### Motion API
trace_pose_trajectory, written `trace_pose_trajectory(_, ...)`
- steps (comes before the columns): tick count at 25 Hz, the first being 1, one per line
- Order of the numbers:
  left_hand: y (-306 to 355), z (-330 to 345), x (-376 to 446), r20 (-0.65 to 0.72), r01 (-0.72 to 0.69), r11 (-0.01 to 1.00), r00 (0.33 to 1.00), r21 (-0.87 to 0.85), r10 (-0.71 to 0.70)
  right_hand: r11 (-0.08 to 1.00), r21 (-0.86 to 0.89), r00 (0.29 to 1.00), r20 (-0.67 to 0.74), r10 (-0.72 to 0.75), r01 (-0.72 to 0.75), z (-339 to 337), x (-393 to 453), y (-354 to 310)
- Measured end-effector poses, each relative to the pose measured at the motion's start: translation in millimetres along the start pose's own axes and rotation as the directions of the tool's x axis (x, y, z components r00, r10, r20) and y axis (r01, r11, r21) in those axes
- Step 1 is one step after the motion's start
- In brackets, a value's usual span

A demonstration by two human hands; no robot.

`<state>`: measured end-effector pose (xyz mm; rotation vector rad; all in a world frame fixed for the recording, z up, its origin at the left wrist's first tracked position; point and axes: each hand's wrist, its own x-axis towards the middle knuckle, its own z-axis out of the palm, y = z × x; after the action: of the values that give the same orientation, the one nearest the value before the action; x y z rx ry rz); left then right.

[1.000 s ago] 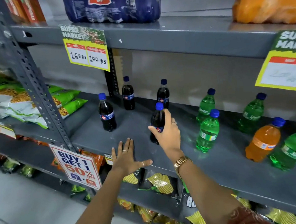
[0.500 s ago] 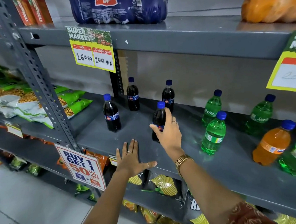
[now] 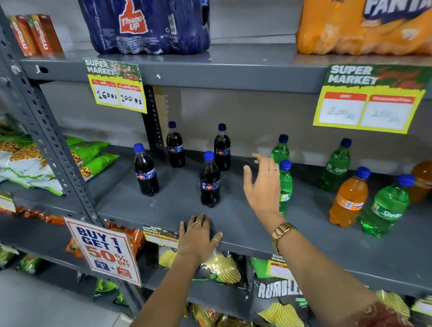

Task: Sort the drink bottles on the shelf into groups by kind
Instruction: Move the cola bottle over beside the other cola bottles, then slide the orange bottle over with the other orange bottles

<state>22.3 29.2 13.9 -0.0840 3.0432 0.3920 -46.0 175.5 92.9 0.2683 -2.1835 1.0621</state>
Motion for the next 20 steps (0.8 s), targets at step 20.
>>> trace_pose_trajectory(20, 114.9, 34.8, 6.2, 0.225, -0.191, 0.982, 0.957, 0.009, 0.184, 0.825, -0.382, 0.899, -0.04, 0.436, -0.417, -130.6, 10.9, 116.6)
